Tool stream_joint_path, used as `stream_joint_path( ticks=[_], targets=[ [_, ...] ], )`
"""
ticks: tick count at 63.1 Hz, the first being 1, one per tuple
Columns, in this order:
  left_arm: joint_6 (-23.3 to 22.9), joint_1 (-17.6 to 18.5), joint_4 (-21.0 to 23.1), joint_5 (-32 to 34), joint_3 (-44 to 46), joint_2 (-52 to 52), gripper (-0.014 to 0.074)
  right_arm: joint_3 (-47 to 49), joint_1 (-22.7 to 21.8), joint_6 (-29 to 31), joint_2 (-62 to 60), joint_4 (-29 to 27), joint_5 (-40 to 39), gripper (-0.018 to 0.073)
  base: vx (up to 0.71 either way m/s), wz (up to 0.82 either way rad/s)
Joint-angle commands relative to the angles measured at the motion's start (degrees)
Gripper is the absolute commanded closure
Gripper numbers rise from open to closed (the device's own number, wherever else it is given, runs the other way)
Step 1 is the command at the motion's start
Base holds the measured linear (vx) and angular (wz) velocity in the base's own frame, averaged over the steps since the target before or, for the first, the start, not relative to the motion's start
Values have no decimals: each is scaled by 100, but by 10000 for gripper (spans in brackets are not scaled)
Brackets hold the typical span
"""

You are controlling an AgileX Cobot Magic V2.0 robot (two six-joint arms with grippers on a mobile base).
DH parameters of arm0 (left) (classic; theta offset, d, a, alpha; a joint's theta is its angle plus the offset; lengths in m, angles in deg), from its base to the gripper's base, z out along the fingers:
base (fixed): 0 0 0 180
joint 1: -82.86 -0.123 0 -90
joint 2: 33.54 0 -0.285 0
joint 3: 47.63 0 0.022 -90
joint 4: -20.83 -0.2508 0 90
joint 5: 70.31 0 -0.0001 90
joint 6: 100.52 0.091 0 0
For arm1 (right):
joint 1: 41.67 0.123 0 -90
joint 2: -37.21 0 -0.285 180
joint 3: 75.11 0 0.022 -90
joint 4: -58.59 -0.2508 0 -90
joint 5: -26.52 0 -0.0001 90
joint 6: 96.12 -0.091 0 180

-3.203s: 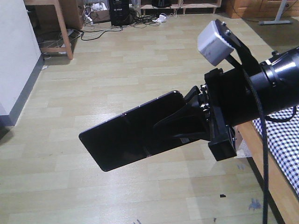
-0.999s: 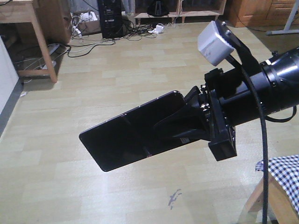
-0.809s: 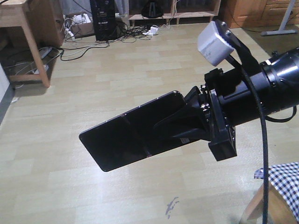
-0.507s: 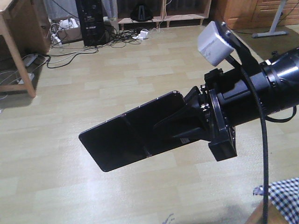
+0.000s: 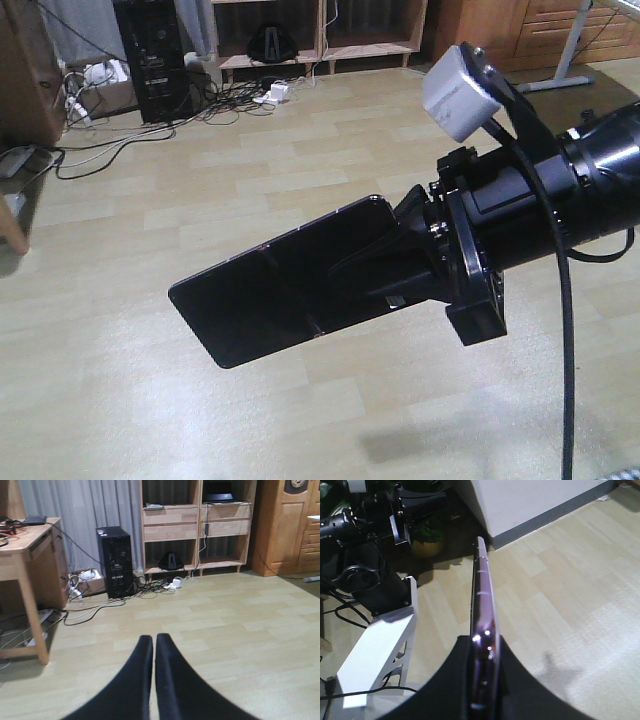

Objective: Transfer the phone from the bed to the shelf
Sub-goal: 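Keep holding the phone while turning toward the white block table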

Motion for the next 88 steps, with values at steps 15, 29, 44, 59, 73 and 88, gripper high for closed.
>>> stream_joint_path(
  ticks=[15,29,44,59,73,88],
  targets=[
    [-33,20,52,415,122,77,595,144,-8,3,-187,-449,271,561,38,-14],
    [-33,20,52,415,122,77,595,144,-8,3,-187,-449,276,561,39,-19],
    [-33,20,52,415,122,77,595,144,-8,3,-187,-449,276,561,39,-21],
    [-33,20,52,415,122,77,595,144,-8,3,-187,-449,276,561,39,-19],
    [-33,20,52,415,122,77,595,144,-8,3,-187,-449,276,561,41,-15],
    [-33,20,52,415,122,77,595,144,-8,3,-187,-449,276,561,43,-13]
  ],
)
